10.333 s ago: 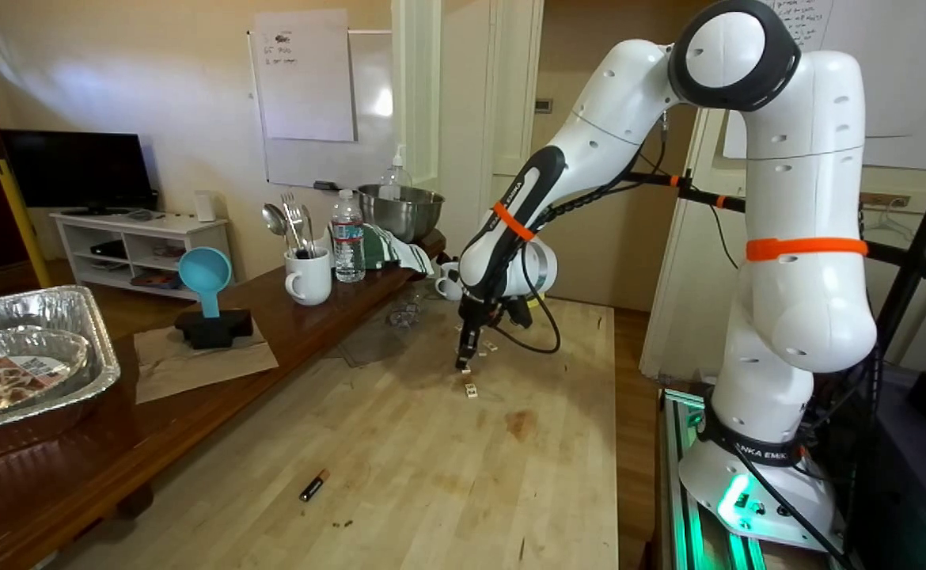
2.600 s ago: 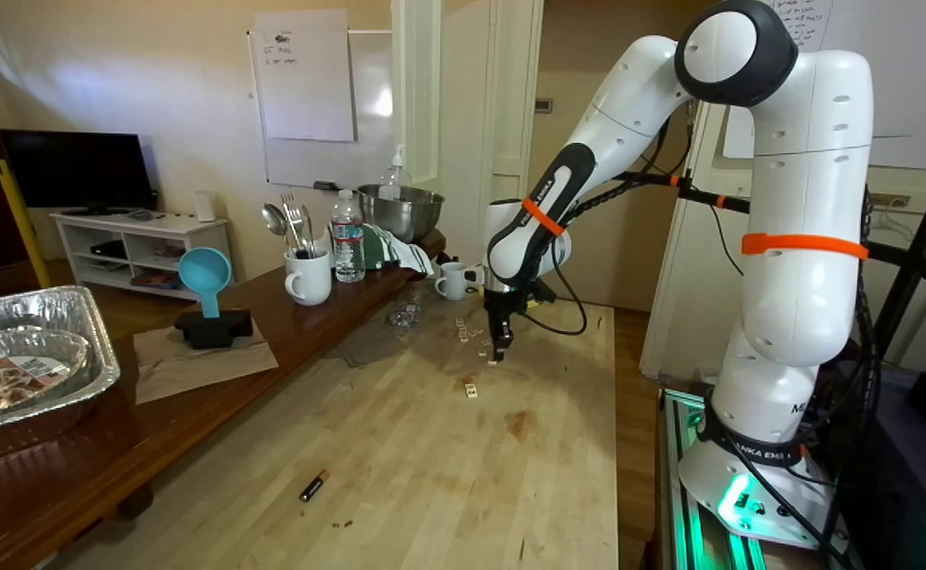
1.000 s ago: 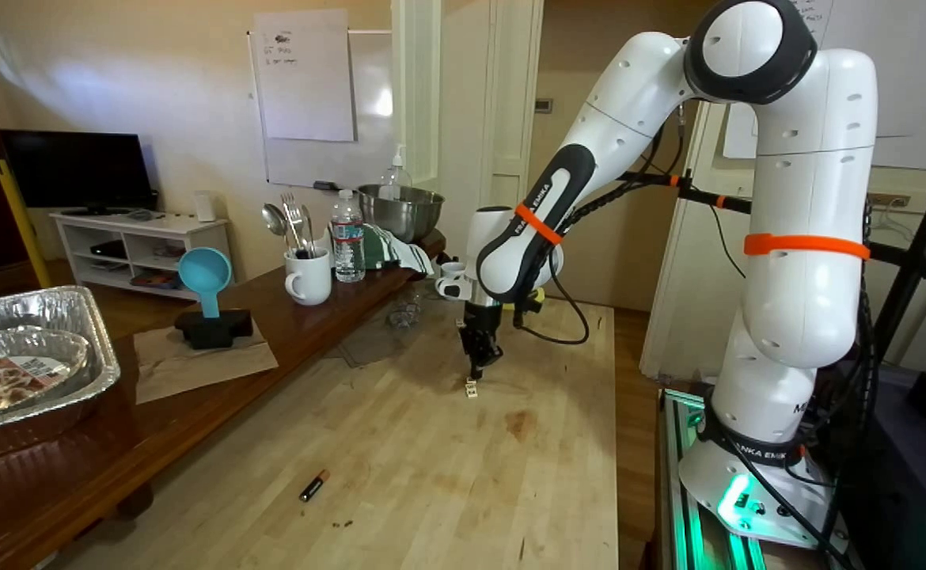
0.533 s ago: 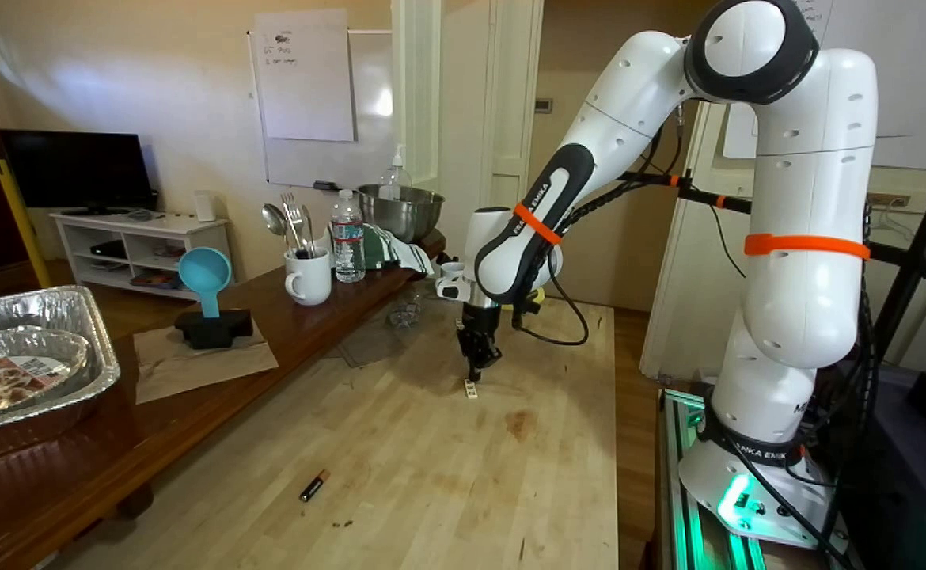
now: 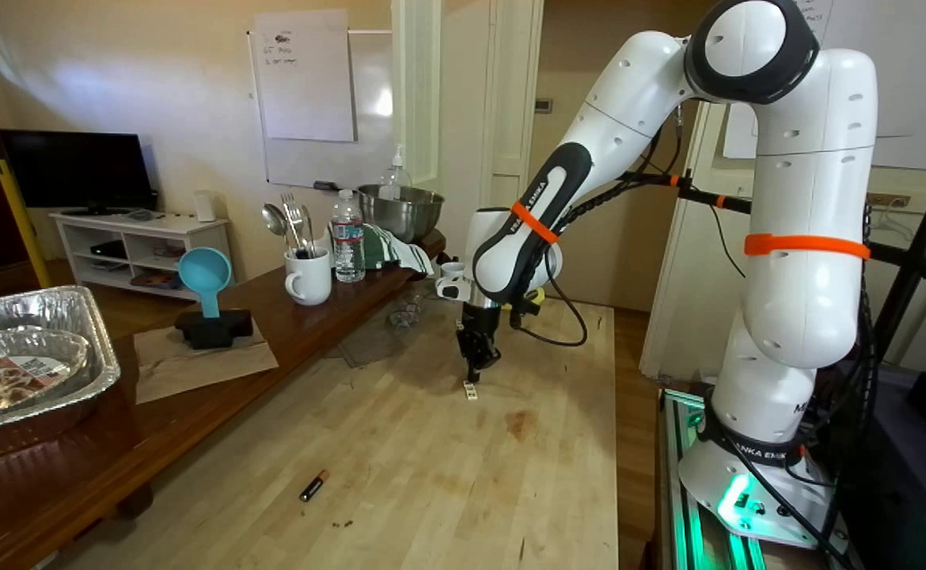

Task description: Use the tiles to create the word 'Zero'.

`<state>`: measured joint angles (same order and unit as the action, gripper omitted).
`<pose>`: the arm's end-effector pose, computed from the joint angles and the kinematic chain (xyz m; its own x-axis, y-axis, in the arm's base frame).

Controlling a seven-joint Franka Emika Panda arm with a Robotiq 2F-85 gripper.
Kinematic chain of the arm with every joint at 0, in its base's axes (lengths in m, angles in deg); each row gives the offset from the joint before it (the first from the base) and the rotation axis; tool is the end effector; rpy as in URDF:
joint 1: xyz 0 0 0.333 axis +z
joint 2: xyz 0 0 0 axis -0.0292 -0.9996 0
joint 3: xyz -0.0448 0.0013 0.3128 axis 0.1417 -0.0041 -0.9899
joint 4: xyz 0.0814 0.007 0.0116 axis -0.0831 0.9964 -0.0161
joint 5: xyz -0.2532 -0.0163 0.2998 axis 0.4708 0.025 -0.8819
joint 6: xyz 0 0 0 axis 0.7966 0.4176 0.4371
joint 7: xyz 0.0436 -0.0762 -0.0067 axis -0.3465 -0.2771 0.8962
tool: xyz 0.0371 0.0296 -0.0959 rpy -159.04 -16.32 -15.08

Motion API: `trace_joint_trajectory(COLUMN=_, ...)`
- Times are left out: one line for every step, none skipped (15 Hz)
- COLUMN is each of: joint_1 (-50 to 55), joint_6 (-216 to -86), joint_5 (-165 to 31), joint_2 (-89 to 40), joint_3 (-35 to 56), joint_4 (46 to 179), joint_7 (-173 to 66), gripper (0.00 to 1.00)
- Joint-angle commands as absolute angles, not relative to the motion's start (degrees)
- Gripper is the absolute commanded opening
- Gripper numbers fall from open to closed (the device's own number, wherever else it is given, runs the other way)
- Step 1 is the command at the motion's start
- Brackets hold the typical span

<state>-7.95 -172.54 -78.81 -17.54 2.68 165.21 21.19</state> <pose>0.4604 -0.0517 0.2155 0.5510 0.8306 0.0808 0.8334 -0.5527 -0.0022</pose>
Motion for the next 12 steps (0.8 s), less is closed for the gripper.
trace_joint_trajectory(joint_1=-8.36, joint_6=-173.45, joint_5=-85.54, joint_2=-16.88, joint_3=0.86, joint_4=166.62, joint_7=25.6, gripper=0.0)
trace_joint_trajectory(joint_1=-8.3, joint_6=-173.29, joint_5=-86.68, joint_2=-16.7, joint_3=0.7, joint_4=166.62, joint_7=26.2, gripper=0.0)
trace_joint_trajectory(joint_1=-8.23, joint_6=-173.24, joint_5=-87.62, joint_2=-16.65, joint_3=0.55, joint_4=166.6, joint_7=26.73, gripper=0.0)
trace_joint_trajectory(joint_1=-8.11, joint_6=-173.39, joint_5=-87.96, joint_2=-16.64, joint_3=0.59, joint_4=166.64, joint_7=27.14, gripper=0.0)
trace_joint_trajectory(joint_1=-8.03, joint_6=-173.49, joint_5=-88.27, joint_2=-16.65, joint_3=0.61, joint_4=166.69, joint_7=27.45, gripper=0.0)
trace_joint_trajectory(joint_1=-7.79, joint_6=-173.9, joint_5=-87.3, joint_2=-16.76, joint_3=1.01, joint_4=166.83, joint_7=27.31, gripper=0.0)
trace_joint_trajectory(joint_1=-7.61, joint_6=-174.02, joint_5=-86.39, joint_2=-16.78, joint_3=1.34, joint_4=166.94, joint_7=27.16, gripper=0.0)
trace_joint_trajectory(joint_1=-7.52, joint_6=-174.13, joint_5=-85.79, joint_2=-16.78, joint_3=1.54, joint_4=167.02, joint_7=27.15, gripper=0.0)
trace_joint_trajectory(joint_1=-7.39, joint_6=-174.19, joint_5=-84.75, joint_2=-16.73, joint_3=1.87, joint_4=167.17, joint_7=27.07, gripper=0.0)
trace_joint_trajectory(joint_1=-7.3, joint_6=-174.25, joint_5=-83.91, joint_2=-16.69, joint_3=2.1, joint_4=167.27, joint_7=27.11, gripper=0.0)
trace_joint_trajectory(joint_1=-7.25, joint_6=-174.32, joint_5=-83.2, joint_2=-16.62, joint_3=2.3, joint_4=167.37, joint_7=27.23, gripper=0.0)
trace_joint_trajectory(joint_1=-7.24, joint_6=-174.29, joint_5=-82.63, joint_2=-16.56, joint_3=2.47, joint_4=167.44, joint_7=27.39, gripper=0.0)
